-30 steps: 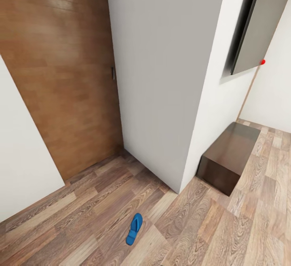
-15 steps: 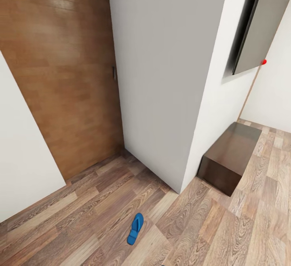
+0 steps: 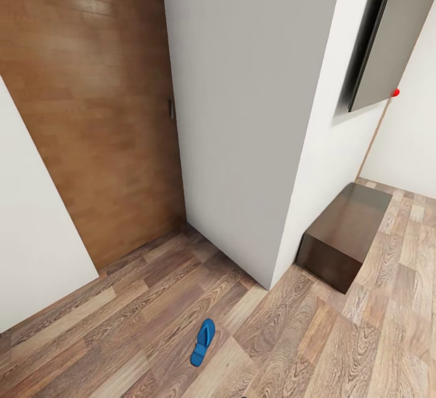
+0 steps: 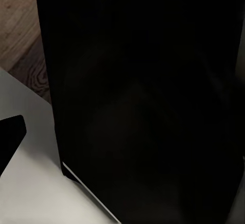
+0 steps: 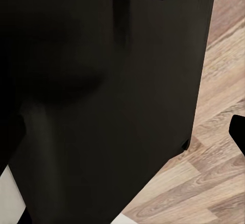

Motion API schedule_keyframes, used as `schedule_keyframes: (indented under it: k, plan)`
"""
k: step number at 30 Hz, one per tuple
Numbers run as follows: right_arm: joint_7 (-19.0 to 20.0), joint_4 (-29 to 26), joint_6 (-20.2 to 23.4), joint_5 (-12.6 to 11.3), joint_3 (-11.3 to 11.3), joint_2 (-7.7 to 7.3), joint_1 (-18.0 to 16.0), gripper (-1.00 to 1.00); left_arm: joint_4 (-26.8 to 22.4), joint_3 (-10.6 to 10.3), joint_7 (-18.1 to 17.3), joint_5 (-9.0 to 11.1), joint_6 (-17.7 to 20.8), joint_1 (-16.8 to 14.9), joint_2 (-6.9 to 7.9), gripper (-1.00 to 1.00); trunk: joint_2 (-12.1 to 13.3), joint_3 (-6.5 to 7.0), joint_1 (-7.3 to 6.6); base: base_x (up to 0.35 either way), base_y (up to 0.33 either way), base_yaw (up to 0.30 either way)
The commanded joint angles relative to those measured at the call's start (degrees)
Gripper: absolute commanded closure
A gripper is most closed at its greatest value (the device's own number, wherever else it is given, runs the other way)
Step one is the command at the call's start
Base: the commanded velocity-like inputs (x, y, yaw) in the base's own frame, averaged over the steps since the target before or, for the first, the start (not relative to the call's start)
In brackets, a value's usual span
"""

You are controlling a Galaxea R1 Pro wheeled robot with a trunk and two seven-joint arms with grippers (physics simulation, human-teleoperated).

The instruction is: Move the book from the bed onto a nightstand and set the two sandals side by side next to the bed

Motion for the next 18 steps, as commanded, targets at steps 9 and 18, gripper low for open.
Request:
schedule_keyframes:
  k: [9, 18]
  plan:
    - [0.02, -0.01, -0.17, 0.06, 0.10, 0.00, 0.00, -1.00, 0.04, -0.03, -0.17, -0.03, -0.20, -0.04, 0.08, -1.00, -0.02, -0.06, 0.00, 0.000, 0.000, 0.003]
    - [0.02, -0.01, -0.16, 0.06, 0.22, 0.03, 0.00, -1.00, 0.04, -0.03, -0.17, -0.03, -0.20, -0.03, 0.10, -1.00, -0.02, -0.44, 0.00, 0.000, 0.000, 0.096]
